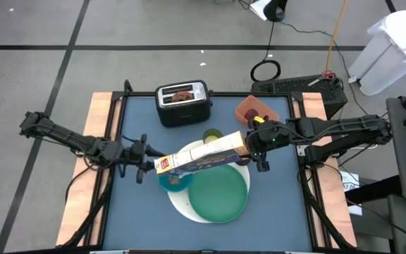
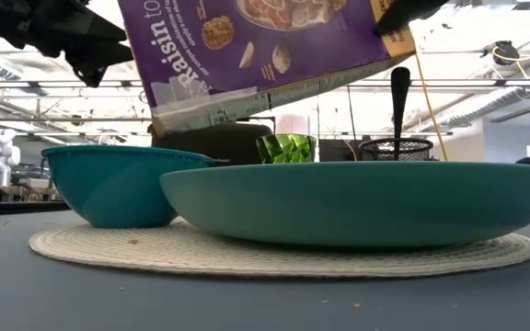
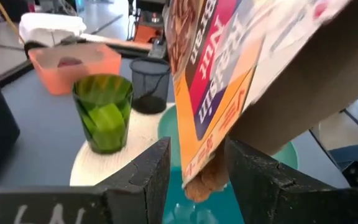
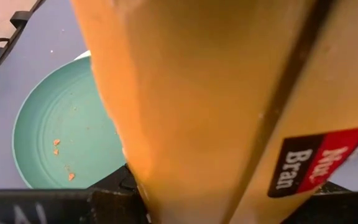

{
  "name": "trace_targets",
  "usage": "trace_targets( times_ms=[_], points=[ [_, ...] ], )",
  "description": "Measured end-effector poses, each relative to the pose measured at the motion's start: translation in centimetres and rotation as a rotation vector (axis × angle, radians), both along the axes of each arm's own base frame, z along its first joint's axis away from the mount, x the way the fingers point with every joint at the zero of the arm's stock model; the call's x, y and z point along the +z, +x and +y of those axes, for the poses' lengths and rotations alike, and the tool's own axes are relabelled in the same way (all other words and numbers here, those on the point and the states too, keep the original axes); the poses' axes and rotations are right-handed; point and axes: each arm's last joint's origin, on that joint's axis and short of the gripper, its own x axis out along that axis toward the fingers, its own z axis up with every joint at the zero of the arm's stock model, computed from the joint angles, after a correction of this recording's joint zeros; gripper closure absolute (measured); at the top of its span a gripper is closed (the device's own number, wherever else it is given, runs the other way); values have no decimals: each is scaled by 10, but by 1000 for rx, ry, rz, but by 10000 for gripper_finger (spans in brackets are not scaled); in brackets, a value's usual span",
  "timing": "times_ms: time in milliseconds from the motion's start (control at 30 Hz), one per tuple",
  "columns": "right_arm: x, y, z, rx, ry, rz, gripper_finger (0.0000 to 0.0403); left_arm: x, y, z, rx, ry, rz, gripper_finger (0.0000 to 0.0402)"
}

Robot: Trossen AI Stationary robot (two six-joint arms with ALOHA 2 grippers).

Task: Arrange a breakfast setting
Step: Pour the cereal from the purple cereal box into the blue bowl

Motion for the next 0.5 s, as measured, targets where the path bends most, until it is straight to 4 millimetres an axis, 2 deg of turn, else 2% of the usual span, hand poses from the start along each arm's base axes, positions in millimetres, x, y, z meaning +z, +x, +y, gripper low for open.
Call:
trace_targets(
  times_ms=[500],
  points=[
    [1,1,0,0,1,-9,228,13,9,-3,-13,48,-159,245]
  ],
)
